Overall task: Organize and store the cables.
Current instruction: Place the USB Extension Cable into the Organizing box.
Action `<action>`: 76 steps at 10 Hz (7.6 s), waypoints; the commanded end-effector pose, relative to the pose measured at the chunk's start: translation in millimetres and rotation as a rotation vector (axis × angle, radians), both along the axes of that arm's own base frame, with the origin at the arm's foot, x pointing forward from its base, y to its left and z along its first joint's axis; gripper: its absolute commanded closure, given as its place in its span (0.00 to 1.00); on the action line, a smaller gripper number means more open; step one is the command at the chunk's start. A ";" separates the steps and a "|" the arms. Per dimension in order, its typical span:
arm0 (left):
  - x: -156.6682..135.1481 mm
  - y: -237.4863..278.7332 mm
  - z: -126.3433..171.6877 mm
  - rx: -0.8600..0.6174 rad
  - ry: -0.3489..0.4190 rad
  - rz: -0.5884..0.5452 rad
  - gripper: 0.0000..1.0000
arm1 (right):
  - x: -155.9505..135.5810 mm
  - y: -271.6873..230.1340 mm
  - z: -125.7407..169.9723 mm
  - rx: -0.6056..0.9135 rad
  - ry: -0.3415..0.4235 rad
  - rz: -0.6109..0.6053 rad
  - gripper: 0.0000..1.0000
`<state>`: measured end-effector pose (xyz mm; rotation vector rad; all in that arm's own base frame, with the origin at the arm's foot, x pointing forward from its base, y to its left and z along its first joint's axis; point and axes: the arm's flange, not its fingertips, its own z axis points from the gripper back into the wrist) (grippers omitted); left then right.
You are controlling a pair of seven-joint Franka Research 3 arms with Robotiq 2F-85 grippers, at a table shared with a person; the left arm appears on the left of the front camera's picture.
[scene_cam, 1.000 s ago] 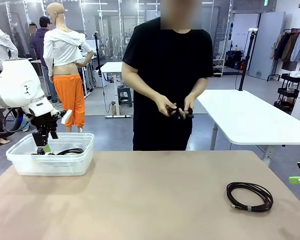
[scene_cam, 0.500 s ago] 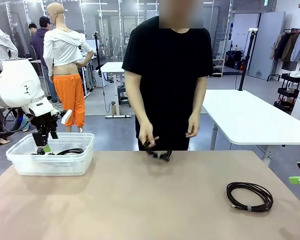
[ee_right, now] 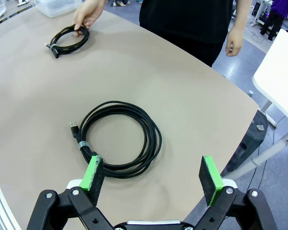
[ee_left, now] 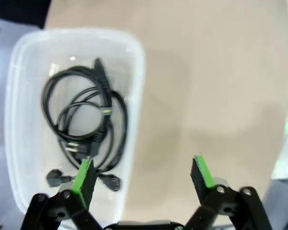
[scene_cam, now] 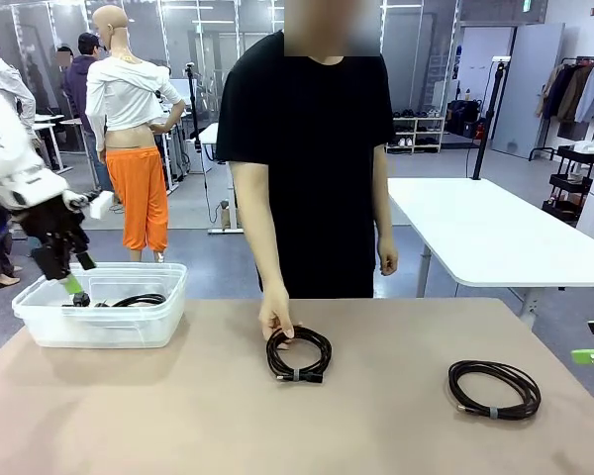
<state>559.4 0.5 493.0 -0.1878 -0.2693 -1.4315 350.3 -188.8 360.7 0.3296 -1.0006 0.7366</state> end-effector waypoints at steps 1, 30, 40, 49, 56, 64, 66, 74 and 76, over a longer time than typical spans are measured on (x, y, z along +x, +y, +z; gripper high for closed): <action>-48.5 27.9 9.5 -0.138 0.000 0.049 0.00 | -0.9 -0.2 0.9 -0.008 -0.003 0.000 0.00; -242.3 -163.5 67.7 0.013 -0.354 0.320 0.00 | -0.9 -0.2 0.9 -0.008 -0.003 0.000 0.00; -205.6 -312.2 5.4 0.088 -0.330 -0.133 0.00 | -0.9 -0.2 0.9 -0.008 -0.003 0.000 0.00; -153.5 -372.2 -67.4 0.212 -0.188 0.042 0.00 | -0.9 -0.2 0.9 -0.008 -0.003 0.000 0.00; -89.5 -427.6 -125.5 0.224 -0.065 0.028 0.00 | -0.9 -0.2 0.9 -0.008 -0.003 0.000 0.00; -43.7 -442.2 -181.2 0.231 -0.091 -0.109 0.00 | -0.9 -0.2 0.9 -0.008 -0.003 0.000 0.00; -39.9 -443.6 -185.0 0.257 -0.073 -0.105 0.16 | -0.9 -0.2 0.9 -0.008 -0.003 0.000 0.00; -47.4 -442.2 -171.1 0.254 -0.004 -0.119 1.00 | -0.9 -0.2 0.9 -0.008 -0.003 0.000 0.00; -50.5 -435.2 -162.8 0.248 0.021 -0.144 1.00 | -0.9 -0.2 0.9 -0.008 -0.003 0.000 0.00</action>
